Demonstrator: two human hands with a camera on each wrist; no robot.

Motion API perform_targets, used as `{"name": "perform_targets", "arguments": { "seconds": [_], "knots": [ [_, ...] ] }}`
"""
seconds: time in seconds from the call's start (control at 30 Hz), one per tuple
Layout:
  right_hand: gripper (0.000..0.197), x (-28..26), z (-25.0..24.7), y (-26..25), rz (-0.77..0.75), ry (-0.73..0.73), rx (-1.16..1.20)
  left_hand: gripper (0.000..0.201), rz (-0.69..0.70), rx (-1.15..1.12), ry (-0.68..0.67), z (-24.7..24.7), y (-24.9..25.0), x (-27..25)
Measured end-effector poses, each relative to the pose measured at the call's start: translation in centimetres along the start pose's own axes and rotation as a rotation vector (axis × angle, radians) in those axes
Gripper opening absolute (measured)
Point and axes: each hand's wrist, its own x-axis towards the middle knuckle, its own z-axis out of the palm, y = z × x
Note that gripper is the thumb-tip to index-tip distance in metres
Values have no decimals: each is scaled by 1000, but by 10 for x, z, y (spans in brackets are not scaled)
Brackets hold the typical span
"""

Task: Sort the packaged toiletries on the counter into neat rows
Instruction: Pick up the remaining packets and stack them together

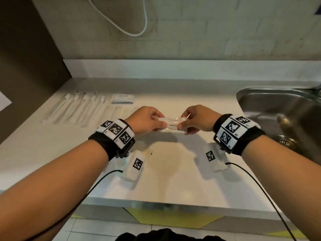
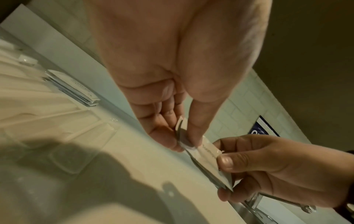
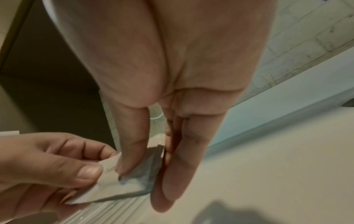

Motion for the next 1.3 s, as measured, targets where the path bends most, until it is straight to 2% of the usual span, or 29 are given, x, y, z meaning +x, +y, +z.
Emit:
{"name": "perform_targets", "arguments": {
  "seconds": [0.23, 0.4, 0.63, 0.7, 0.8, 0.93, 1.07, 1.1, 1.23, 1.3],
  "knots": [
    [22, 46, -6, 5, 86, 41, -7, 23, -87, 78, 80, 9, -3, 49],
    [20, 65, -6, 12, 161, 33, -51, 20, -124, 183, 47, 16, -10, 70],
    [32, 88, -3, 25, 172, 27, -61, 20, -134, 303, -5, 22, -20, 92],
    [33, 95, -7, 28, 182, -3, -10, 22, -122, 339, -24, 20, -20, 97],
    [30, 100, -11, 29, 178, -31, -21, 37, -91, 382, -80, 16, -20, 102],
    [27, 102, -10, 29, 168, -27, -30, 33, -23, 493, -210, 10, -17, 104],
    [24, 102, -10, 30, 172, -19, -32, 62, 23, 660, -278, 12, -11, 104],
    [23, 102, -10, 29, 169, -17, -35, 64, 37, 692, -279, 14, -10, 103],
    [19, 100, -9, 28, 138, 2, -130, 57, 72, 747, -259, 19, -8, 103],
    [24, 98, -9, 25, 112, 1, -199, 57, 76, 745, -249, 19, -9, 106]
  ]
}}
